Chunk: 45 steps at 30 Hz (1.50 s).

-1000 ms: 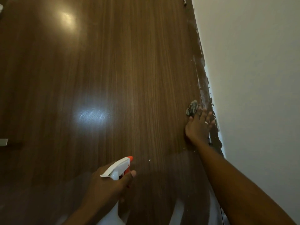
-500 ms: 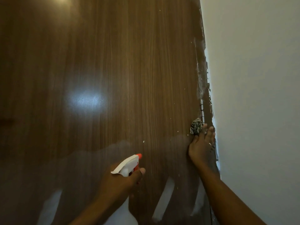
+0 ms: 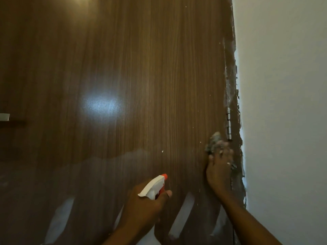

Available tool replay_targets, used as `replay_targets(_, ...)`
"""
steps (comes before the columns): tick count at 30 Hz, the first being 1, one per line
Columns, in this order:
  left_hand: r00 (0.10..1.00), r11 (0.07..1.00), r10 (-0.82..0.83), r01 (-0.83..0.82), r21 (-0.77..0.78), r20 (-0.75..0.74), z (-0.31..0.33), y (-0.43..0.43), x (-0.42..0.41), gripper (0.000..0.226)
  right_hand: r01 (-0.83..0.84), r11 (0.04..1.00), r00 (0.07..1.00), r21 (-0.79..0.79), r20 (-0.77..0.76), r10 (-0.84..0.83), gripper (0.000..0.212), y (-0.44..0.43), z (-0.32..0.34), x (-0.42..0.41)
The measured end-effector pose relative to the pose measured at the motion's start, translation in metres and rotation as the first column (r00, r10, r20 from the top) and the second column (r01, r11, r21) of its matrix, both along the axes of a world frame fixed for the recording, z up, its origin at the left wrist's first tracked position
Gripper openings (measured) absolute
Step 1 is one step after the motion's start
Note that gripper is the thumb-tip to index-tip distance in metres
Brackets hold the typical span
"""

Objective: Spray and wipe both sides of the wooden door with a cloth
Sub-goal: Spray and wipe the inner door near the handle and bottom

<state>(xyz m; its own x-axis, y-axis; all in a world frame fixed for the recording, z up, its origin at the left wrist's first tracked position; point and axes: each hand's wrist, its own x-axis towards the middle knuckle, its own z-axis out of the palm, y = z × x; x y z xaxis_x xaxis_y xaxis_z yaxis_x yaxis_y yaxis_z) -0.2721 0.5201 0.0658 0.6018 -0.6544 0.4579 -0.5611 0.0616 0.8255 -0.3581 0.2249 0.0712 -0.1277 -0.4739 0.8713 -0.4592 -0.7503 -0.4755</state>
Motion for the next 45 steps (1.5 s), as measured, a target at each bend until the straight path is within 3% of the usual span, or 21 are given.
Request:
replay_targets(3,0.999,1.0,0.007,-0.007,0.004,-0.034,-0.005,-0.001,0.0,0.063,-0.068,0.947,0.96,-0.314,-0.28,-0.024,0.064,0.014,-0.057,0.004)
replay_targets(5,0.998,1.0,0.008,-0.008,-0.005,-0.06,-0.009,0.004,0.0,0.065,-0.064,0.926,0.939,-0.373,-0.337,-0.071,0.067,0.01,-0.076,-0.006)
replay_targets(7,0.997,1.0,0.019,-0.019,0.001,-0.075,-0.012,0.009,0.003,0.066,-0.031,0.967,0.977,-0.252,-0.214,-0.024,0.061,0.012,-0.066,-0.008)
replay_targets(9,0.997,0.999,0.033,-0.034,-0.01,-0.066,-0.013,0.012,0.008,0.065,0.014,0.999,1.0,-0.03,-0.001,-0.014,0.059,0.022,-0.028,0.01)
replay_targets(11,0.993,0.997,0.073,-0.074,-0.011,-0.092,-0.011,0.014,0.012,0.065,0.034,0.999,0.999,0.022,0.039,-0.035,0.059,0.046,0.007,0.038)
replay_targets(13,0.987,0.995,0.092,-0.098,-0.033,-0.135,-0.008,0.018,0.015,0.065,-0.024,0.979,0.992,-0.201,-0.13,-0.003,0.06,0.07,0.012,0.064)
replay_targets(15,0.985,0.991,0.1,-0.111,-0.071,-0.141,-0.008,0.026,0.018,0.066,-0.11,0.9,0.939,-0.421,-0.34,-0.044,0.062,0.078,-0.011,0.076)
replay_targets(18,0.986,0.977,0.115,-0.135,-0.167,-0.123,-0.012,0.039,0.024,0.061,-0.132,0.829,0.902,-0.543,-0.413,-0.127,0.07,0.061,-0.062,0.059)
replay_targets(20,0.983,0.971,0.135,-0.157,-0.181,-0.127,-0.014,0.05,0.027,0.057,-0.107,0.871,0.922,-0.48,-0.375,-0.093,0.067,0.051,-0.072,0.043)
replay_targets(24,0.982,0.96,0.169,-0.183,-0.211,-0.082,-0.013,0.065,0.035,0.052,0.039,0.989,0.995,-0.141,-0.091,-0.052,0.06,0.082,-0.011,0.067)
replay_targets(25,0.981,0.959,0.187,-0.195,-0.205,-0.056,-0.011,0.067,0.037,0.052,0.037,0.989,0.995,-0.146,-0.084,-0.05,0.061,0.096,0.003,0.08)
replay_targets(27,0.976,0.953,0.217,-0.217,-0.213,-0.025,-0.009,0.07,0.04,0.048,-0.03,0.948,0.979,-0.315,-0.201,-0.036,0.066,0.114,0.006,0.105)
replay_targets(29,0.978,0.95,0.209,-0.208,-0.235,-0.022,-0.004,0.078,0.041,0.042,-0.131,0.856,0.924,-0.501,-0.374,-0.078,0.065,0.117,-0.022,0.118)
replay_targets(32,0.982,0.961,0.181,-0.19,-0.202,-0.062,-0.004,0.088,0.045,0.047,-0.199,0.768,0.864,-0.608,-0.479,-0.155,0.074,0.102,-0.07,0.103)
replay_targets(35,0.973,0.967,0.167,-0.193,-0.164,-0.159,-0.005,0.096,0.055,0.071,-0.147,0.823,0.896,-0.549,-0.426,-0.124,0.074,0.092,-0.077,0.078)
replay_targets(37,0.973,0.962,0.194,-0.213,-0.169,-0.124,-0.009,0.101,0.06,0.057,-0.087,0.924,0.946,-0.373,-0.323,-0.041,0.066,0.102,-0.055,0.082)
replay_targets(39,0.97,0.956,0.207,-0.228,-0.186,-0.125,-0.013,0.101,0.067,0.054,-0.056,0.966,0.969,-0.252,-0.246,-0.007,0.064,0.124,-0.023,0.102)
replay_targets(42,0.968,0.948,0.197,-0.228,-0.223,-0.155,-0.015,0.101,0.074,0.048,-0.126,0.945,0.932,-0.303,-0.363,0.008,0.066,0.151,0.0,0.134)
replay_targets(45,0.971,0.946,0.231,-0.239,-0.219,-0.06,-0.019,0.105,0.084,0.055,-0.191,0.861,0.884,-0.472,-0.464,-0.058,0.069,0.147,-0.022,0.138)
